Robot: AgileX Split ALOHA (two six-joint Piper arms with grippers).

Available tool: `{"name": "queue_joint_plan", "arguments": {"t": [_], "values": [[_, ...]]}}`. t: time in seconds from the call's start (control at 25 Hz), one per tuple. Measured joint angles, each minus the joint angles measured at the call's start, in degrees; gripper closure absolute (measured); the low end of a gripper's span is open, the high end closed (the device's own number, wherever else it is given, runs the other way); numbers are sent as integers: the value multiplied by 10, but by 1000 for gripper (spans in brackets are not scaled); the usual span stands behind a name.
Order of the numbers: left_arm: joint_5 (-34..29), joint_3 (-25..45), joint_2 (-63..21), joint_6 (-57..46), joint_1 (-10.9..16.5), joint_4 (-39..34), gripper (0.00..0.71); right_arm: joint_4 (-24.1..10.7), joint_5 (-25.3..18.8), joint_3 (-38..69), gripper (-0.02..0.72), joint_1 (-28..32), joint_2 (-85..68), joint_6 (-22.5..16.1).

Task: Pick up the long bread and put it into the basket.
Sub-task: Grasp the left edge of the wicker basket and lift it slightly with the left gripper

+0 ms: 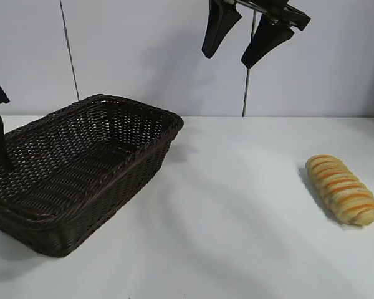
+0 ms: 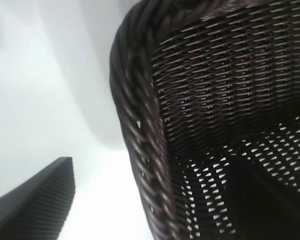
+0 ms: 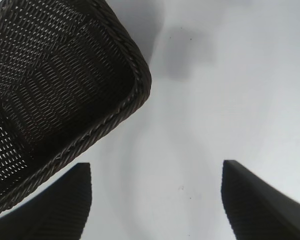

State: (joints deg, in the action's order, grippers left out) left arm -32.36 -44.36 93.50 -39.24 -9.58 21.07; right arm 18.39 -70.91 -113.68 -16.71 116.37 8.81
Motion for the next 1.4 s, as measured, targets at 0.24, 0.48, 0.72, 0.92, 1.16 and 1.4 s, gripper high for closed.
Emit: {"name": "queue_joint_plan", "arguments": {"t": [0.24, 0.48, 0.72, 0.92, 1.16, 1.4], "values": [[24, 0, 23, 72, 0, 56, 186, 0, -1, 0, 177, 0, 0, 0], [28, 0, 24, 80, 0, 64, 380, 0, -1, 0, 177, 0, 0, 0], [31, 0, 26, 76, 0, 66, 561, 0, -1, 0, 177, 0, 0, 0], [32, -1, 26, 70, 0, 69, 613, 0, -1, 0, 177, 0, 0, 0], [-4, -23, 26, 72, 0, 66, 613, 0, -1, 0, 177, 0, 0, 0], [-56, -77, 25, 108, 0, 53, 613, 0, -1, 0, 177, 0, 0, 0]]}}
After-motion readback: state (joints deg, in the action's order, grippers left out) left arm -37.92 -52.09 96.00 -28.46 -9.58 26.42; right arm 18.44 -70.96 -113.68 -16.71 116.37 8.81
